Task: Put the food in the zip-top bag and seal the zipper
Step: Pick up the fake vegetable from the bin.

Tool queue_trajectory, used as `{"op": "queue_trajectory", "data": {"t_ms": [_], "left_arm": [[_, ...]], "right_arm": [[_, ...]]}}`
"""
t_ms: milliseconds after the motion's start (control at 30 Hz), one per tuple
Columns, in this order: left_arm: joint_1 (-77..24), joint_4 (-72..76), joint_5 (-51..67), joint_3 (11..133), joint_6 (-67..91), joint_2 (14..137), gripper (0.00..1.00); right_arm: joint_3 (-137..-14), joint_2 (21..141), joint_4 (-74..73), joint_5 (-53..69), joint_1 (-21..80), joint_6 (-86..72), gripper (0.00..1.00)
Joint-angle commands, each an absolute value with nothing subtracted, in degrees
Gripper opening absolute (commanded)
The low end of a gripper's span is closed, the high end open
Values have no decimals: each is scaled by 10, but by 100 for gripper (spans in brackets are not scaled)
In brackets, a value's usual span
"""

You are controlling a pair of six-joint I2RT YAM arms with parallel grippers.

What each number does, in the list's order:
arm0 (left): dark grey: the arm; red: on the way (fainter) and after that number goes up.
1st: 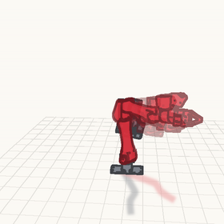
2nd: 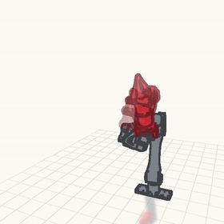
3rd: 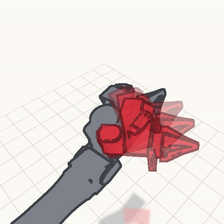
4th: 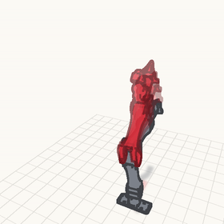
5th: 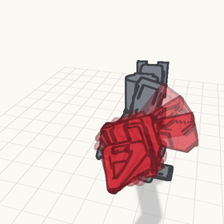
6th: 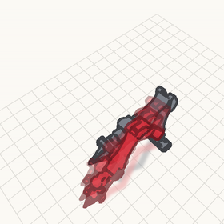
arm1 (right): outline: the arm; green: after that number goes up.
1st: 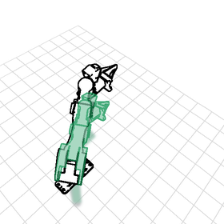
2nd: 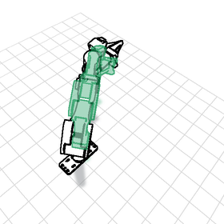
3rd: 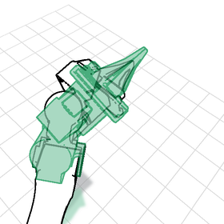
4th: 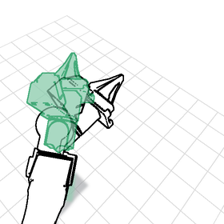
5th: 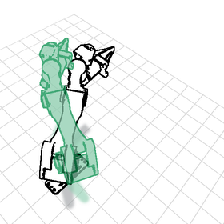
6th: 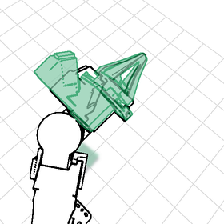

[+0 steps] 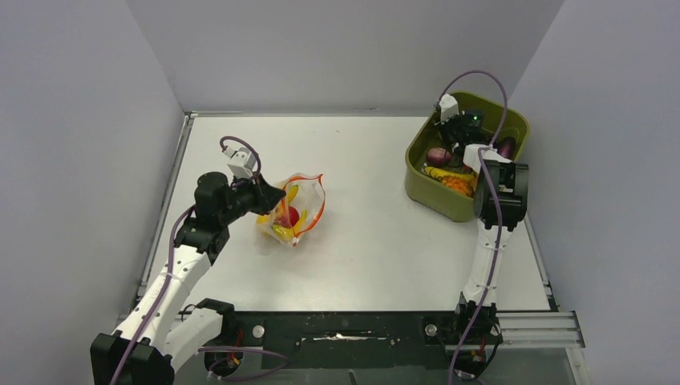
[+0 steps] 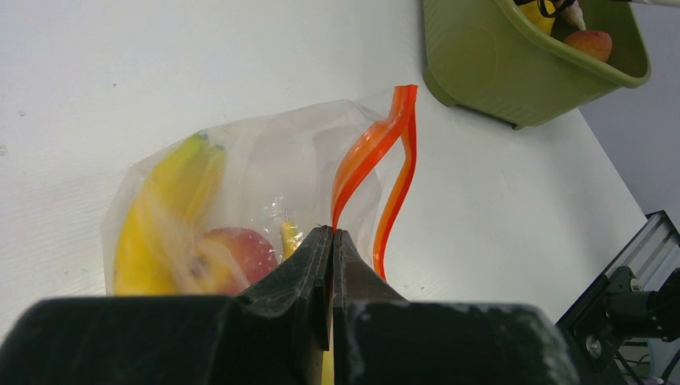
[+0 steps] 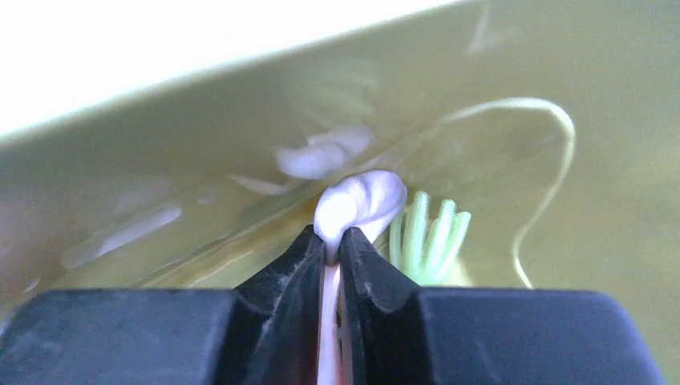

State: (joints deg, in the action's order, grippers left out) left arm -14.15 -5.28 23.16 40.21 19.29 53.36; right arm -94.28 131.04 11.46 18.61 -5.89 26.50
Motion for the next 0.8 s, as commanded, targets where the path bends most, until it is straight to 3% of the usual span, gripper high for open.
{"op": "queue_trajectory", "data": {"t_ms": [0, 67, 533, 767], "left_arm": [[-138, -21, 232, 407, 192, 533, 0], [-138, -22, 233, 407, 192, 536, 0], [-137, -24, 235, 411, 194, 533, 0], [-136, -32, 229, 412, 194, 531, 0]], "right_arm": [[-939, 1291, 176, 163, -65, 250, 4], [-928, 1280, 186, 164, -66, 249, 0], [-876, 1210, 202, 202, -70, 213, 0], [-861, 1156, 149, 147, -62, 194, 0]]}}
